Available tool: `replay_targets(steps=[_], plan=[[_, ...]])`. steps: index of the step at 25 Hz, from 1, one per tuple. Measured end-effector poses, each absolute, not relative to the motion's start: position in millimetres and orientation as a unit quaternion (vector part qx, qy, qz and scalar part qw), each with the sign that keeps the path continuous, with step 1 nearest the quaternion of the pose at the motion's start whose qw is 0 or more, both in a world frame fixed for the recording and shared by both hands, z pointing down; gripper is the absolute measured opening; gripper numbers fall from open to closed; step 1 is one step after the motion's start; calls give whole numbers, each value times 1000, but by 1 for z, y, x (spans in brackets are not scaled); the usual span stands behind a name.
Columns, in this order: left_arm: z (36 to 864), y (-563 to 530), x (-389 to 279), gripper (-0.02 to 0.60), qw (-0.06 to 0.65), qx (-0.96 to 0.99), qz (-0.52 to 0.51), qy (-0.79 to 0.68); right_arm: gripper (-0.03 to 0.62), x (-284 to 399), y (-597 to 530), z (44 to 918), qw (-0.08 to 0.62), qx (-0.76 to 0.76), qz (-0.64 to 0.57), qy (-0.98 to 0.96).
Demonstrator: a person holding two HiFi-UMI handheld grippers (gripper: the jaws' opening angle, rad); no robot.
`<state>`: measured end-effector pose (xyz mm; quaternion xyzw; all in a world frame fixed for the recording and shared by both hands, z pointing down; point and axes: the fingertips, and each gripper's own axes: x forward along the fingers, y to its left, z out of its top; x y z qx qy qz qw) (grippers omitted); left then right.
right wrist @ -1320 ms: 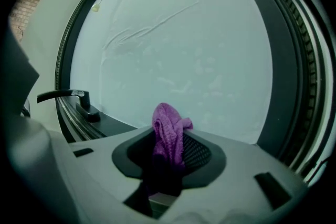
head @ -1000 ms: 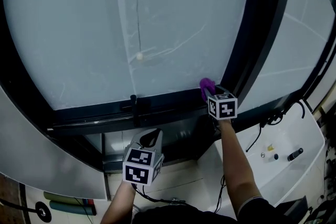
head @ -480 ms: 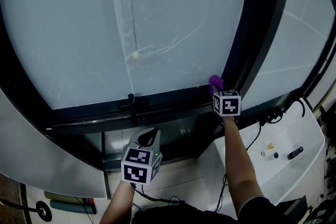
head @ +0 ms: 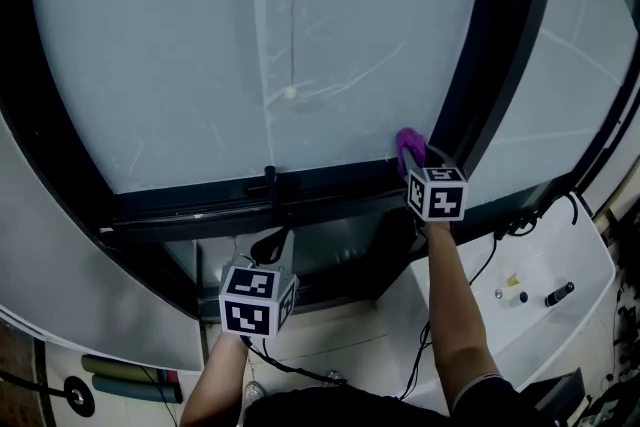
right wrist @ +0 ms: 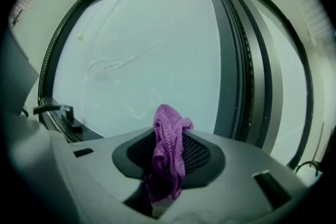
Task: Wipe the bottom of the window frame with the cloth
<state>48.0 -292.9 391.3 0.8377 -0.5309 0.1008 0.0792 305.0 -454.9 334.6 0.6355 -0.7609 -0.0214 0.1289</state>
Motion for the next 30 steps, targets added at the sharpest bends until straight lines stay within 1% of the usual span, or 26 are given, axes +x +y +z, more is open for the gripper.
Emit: replay_targets(steps=[3,7,11,16,24,30], plan=[[375,-288,19,9,69,828,82,-550,130,264,-431,311,108,615,-36,-780],[361,-284,-38,9,62,806,71,-584,130,206,-405,289,82,589,-42,-803],[344,-273,-90,8,58,793,54,-604,130,152,-386,276,67,567,-42,-820],[332,-260,-138,8,53,789,36,-611,130,90,-368,251,56,545,-56,-835],[332,-244,-184,8,56,793,33,-605,130,12,-355,237,50,521,-68,-849],[355,-236,-202,9,73,796,56,-599,130,-35,-359,238,48,509,-69,-856]])
